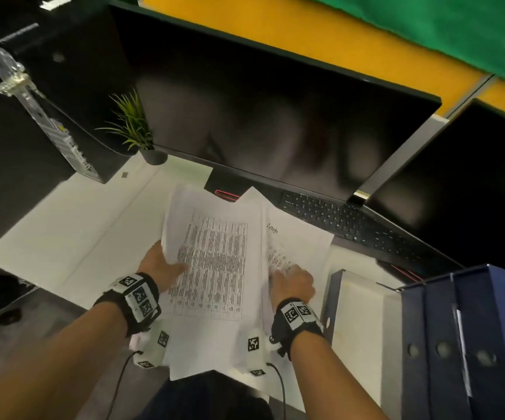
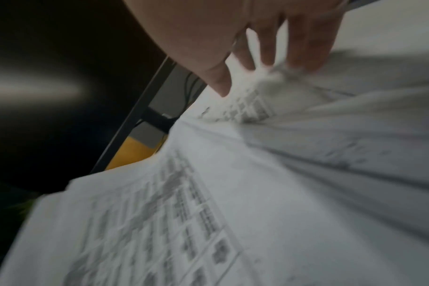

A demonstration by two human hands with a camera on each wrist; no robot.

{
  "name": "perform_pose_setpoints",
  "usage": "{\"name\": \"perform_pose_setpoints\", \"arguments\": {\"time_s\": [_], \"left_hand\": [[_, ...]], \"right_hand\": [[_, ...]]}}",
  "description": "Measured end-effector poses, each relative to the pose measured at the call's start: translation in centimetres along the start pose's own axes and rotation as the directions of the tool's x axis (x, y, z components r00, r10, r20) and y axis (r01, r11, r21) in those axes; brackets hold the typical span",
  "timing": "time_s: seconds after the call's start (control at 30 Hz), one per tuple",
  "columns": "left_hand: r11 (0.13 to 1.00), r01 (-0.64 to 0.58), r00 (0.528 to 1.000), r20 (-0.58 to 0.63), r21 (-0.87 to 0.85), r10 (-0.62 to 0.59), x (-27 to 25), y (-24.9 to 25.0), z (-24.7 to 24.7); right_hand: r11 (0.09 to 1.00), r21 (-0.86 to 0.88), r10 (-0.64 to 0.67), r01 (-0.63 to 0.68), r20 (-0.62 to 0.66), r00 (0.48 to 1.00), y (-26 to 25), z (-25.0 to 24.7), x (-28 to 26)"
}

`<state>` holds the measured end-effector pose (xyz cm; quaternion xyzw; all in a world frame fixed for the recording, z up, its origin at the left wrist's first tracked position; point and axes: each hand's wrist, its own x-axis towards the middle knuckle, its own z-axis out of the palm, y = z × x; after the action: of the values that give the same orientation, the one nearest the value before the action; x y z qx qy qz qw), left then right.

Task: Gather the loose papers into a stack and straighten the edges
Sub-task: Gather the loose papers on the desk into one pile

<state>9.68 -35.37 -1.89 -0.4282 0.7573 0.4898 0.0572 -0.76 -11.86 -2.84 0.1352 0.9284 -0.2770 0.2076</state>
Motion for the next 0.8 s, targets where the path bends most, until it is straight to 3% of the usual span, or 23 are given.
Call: {"name": "perform_pose_setpoints", "arguments": {"time_s": [0.07,0.13,0.37,0.47,0.6,0.73,0.8], "left_hand": [[0.998,-0.032,0.999,0.005,-0.057,0.032,-0.6,0.0,-1.3],[0.995,-0.056,0.998,0.000,-0.088,0.056,-0.8,-0.2,-2.5],[0.988,-0.079,0.997,-0.003,-0.134,0.079,-0.6,-0.9,-4.0],[0.988,-0.089,0.996,-0.025,-0.123,0.087,-0.4,-0.8,-3.4],[0.986,-0.101,0.995,-0.035,-0.129,0.097,-0.2,-0.4,-2.8],[0.988,-0.081,0.997,-0.018,-0.129,0.079,0.3,-0.6,-2.6],[0.990,-0.067,0.998,-0.009,-0.124,0.066,0.5,-0.6,-2.5]], "right_hand": [[0.985,-0.033,0.167,-0.169,-0.043,0.985,1.2,-0.3,0.1],[0.974,-0.030,0.222,-0.223,-0.028,0.975,1.7,-0.2,0.0],[0.964,-0.144,0.231,-0.224,0.033,0.972,0.3,1.2,1.3],[0.970,-0.064,0.238,-0.233,0.096,0.966,-0.2,1.1,2.0],[0.962,0.064,0.262,-0.267,0.082,0.962,0.2,0.8,2.7],[0.952,0.143,0.237,-0.269,0.205,0.949,0.6,0.9,2.5],[0.949,0.208,0.207,-0.237,0.156,0.966,0.5,0.7,1.9]]}}
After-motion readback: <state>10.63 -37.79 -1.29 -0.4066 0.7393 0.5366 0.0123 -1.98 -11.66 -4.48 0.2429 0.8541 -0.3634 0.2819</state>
